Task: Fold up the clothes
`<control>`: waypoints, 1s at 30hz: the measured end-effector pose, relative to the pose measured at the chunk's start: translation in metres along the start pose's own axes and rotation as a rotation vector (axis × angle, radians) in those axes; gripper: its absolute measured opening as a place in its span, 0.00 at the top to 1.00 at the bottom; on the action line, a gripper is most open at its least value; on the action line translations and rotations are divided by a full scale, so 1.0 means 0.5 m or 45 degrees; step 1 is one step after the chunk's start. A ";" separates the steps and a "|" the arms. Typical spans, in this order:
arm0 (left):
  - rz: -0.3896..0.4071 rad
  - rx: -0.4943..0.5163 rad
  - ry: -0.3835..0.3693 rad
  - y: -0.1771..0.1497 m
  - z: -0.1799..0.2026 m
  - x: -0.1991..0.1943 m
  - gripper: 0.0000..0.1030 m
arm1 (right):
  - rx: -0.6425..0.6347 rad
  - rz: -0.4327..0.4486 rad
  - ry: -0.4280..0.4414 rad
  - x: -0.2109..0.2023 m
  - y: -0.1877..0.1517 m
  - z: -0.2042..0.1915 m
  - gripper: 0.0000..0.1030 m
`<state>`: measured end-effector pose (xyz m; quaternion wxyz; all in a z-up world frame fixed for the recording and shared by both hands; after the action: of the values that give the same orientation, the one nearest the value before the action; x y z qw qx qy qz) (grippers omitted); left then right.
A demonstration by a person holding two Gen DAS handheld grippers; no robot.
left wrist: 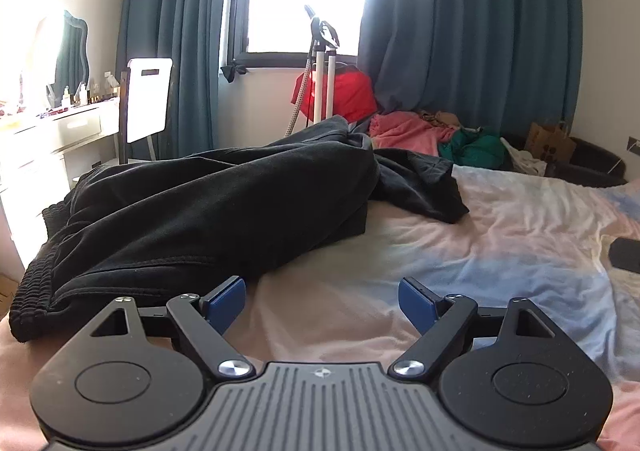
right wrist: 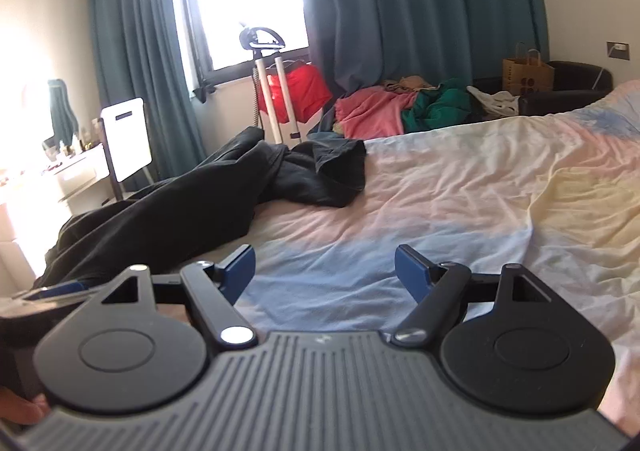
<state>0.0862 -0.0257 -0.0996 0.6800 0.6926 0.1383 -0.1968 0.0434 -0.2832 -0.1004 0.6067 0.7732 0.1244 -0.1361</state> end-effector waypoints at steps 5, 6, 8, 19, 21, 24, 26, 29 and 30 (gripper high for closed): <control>0.017 0.216 0.014 0.001 0.066 0.083 0.17 | 0.060 -0.013 0.009 0.003 0.002 0.016 0.24; 0.023 0.265 0.022 0.002 0.081 0.109 0.17 | 0.072 -0.011 0.010 0.006 0.002 0.020 0.24; 0.034 0.348 0.043 0.007 0.107 0.160 0.17 | 0.084 -0.021 -0.001 0.016 -0.001 0.028 0.24; 0.230 0.656 0.230 0.169 0.262 0.539 0.17 | 0.099 -0.072 -0.179 0.162 -0.004 0.127 0.24; 0.207 0.706 0.258 0.189 0.279 0.604 0.19 | 0.143 -0.129 -0.187 0.201 -0.018 0.147 0.24; 0.115 0.776 0.337 0.200 0.296 0.698 0.24 | 0.172 -0.200 -0.199 0.253 -0.041 0.168 0.24; 0.059 0.817 0.352 0.200 0.299 0.741 0.37 | 0.211 -0.228 -0.204 0.278 -0.052 0.179 0.24; 0.039 0.779 0.325 0.213 0.286 0.756 0.78 | 0.237 -0.238 -0.219 0.302 -0.065 0.189 0.24; 0.043 0.751 0.310 0.221 0.280 0.745 0.88 | 0.240 -0.232 -0.227 0.306 -0.068 0.191 0.24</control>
<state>0.4546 -0.1976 -0.1730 0.4316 0.8805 0.1441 -0.1326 0.1681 -0.3638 -0.2078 0.5251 0.7972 0.1264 -0.2699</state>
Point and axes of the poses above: each gripper's, at about its wrist camera, not at the fingertips, and x roughly the way its jaws point, z to its right, y to its top, the point moved 2 cm from there along x, roughly the way its jaws point, and after that the axes turned 1 degree about x, right-handed, at the moved point
